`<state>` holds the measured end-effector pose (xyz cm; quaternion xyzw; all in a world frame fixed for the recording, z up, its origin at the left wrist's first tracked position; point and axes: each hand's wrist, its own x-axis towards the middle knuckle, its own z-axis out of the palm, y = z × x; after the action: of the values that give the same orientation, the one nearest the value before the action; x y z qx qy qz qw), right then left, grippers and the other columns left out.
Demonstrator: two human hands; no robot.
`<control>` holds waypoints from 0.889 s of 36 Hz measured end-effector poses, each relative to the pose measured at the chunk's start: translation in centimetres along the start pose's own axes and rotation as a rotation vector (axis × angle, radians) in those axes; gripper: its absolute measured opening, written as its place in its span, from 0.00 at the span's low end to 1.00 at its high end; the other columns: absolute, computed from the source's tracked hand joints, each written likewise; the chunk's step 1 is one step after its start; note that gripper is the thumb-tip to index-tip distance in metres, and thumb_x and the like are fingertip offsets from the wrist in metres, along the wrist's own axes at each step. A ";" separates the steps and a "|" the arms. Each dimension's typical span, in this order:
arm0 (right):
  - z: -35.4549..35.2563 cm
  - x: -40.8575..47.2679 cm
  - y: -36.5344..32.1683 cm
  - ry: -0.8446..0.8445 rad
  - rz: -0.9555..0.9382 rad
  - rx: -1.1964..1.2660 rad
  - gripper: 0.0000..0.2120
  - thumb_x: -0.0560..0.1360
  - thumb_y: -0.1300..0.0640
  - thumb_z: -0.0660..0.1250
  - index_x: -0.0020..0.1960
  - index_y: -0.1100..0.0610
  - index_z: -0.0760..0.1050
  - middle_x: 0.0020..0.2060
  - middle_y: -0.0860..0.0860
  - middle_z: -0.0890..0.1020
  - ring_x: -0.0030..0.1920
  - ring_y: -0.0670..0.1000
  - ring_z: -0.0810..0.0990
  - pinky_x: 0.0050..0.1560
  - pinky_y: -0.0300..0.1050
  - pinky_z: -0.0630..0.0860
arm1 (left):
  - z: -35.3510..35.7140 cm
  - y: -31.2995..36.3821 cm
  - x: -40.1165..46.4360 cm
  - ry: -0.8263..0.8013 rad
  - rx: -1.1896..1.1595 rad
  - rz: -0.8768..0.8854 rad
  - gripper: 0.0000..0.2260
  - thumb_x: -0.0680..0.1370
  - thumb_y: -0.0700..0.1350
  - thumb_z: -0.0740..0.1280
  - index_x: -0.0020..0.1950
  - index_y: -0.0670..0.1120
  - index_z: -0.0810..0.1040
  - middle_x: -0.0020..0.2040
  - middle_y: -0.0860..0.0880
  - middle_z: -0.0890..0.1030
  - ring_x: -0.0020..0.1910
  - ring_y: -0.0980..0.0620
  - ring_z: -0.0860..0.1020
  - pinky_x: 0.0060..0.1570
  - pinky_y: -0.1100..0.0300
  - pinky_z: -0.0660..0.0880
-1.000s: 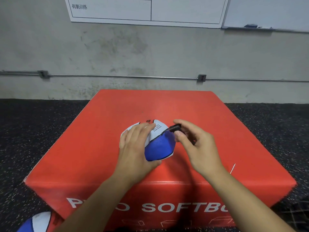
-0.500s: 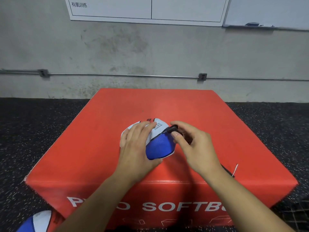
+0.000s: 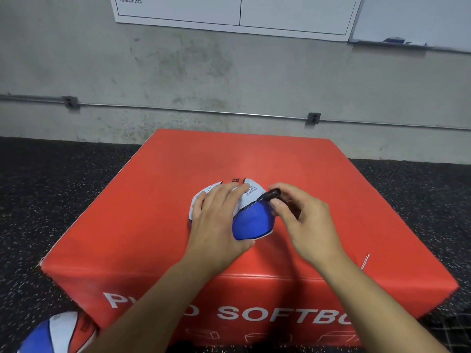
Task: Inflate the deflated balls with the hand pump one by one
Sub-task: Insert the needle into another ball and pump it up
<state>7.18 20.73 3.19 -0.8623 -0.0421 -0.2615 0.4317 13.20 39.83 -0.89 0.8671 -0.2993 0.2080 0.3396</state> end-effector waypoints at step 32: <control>-0.1 -0.1 -0.8 -0.011 -0.008 -0.031 0.12 0.84 0.60 0.65 0.57 0.43 0.78 0.46 0.41 0.85 0.47 0.44 0.87 0.50 0.56 0.82 | -0.5 -0.5 0.2 -0.018 -0.052 -0.002 0.44 0.61 0.58 0.77 0.76 0.60 0.66 0.75 0.62 0.68 0.76 0.57 0.66 0.77 0.47 0.59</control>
<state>6.85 21.18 3.75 -0.8702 -0.0438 -0.2590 0.4168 13.59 40.44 -0.71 0.8600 -0.3068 0.1921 0.3597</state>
